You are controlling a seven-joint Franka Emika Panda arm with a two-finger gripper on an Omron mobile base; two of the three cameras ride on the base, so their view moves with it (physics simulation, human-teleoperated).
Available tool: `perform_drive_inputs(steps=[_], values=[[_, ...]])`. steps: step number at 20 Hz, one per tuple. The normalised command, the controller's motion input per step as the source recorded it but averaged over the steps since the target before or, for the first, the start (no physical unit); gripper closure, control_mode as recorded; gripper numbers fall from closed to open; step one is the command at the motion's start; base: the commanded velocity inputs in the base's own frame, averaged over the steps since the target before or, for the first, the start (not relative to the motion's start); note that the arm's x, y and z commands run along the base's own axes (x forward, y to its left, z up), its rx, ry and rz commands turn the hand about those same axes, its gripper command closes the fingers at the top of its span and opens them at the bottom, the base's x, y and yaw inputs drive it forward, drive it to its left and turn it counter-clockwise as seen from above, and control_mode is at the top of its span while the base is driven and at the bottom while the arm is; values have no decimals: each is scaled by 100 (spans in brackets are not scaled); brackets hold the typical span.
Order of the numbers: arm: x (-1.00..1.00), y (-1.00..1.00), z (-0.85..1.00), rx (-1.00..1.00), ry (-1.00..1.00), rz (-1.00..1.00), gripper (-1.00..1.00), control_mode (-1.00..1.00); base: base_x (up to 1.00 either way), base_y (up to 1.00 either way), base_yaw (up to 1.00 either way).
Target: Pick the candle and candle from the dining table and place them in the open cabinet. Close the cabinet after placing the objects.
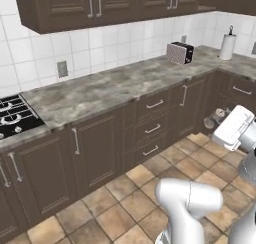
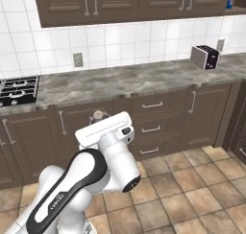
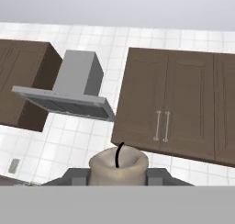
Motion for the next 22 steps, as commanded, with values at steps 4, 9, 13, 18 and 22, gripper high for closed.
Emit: perform_drive_inputs(steps=[4, 9, 13, 18, 22], values=[[0, 0, 0, 0, 0, 0, 100, 100, 87, -15, 3], [0, 0, 0, 0, 0, 0, 100, 100, 100, -21, 0], [0, 0, 0, 0, 0, 0, 100, 100, 96, -43, 0], [0, 0, 0, 0, 0, 0, 100, 100, 84, -68, -1], [0, 0, 0, 0, 0, 0, 100, 100, 64, -93, -5]])
